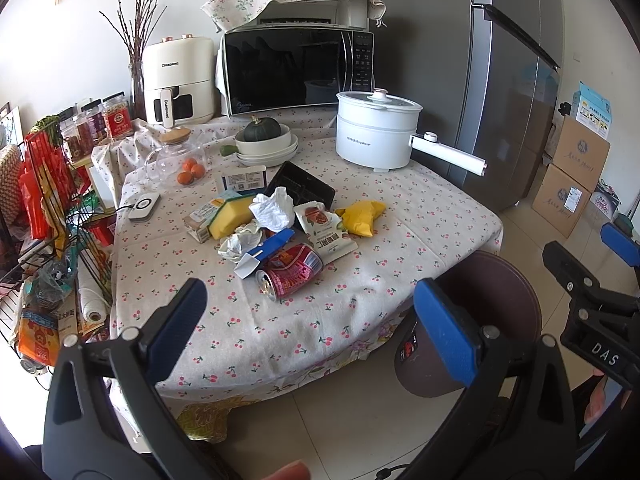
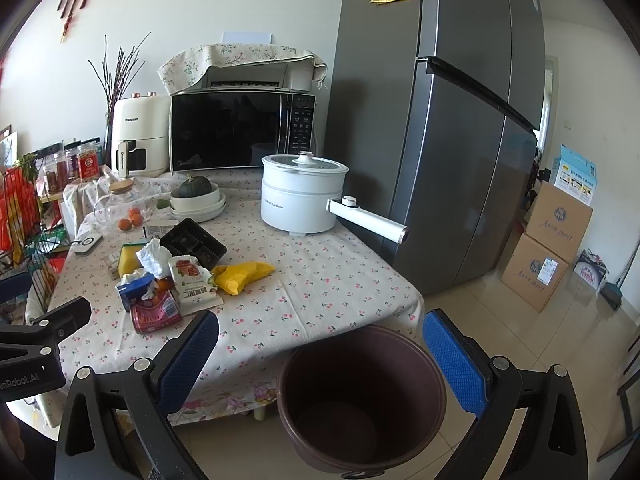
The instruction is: Collect trash
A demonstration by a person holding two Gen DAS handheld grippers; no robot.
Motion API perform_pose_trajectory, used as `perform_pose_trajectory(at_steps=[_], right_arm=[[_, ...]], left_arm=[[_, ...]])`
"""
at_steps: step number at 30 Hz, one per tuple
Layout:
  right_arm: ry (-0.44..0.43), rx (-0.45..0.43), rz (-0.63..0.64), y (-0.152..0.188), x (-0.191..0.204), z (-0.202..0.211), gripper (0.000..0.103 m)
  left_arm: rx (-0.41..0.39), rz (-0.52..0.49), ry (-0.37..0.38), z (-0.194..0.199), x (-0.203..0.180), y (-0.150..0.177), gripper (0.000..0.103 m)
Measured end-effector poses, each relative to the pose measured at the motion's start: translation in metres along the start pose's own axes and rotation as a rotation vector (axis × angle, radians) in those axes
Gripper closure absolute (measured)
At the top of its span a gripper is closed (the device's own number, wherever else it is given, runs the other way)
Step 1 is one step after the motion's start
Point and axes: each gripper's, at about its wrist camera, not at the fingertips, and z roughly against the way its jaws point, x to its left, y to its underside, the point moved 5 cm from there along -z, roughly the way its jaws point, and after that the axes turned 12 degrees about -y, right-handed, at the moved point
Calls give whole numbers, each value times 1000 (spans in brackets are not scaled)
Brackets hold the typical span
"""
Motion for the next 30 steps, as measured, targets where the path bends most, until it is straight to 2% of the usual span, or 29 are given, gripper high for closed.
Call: perform_pose_trajectory(at_steps=[30], right_arm=[[1, 4, -5, 2, -2, -3, 0]], left_arm=[[0, 0, 2, 1, 0, 1, 0]])
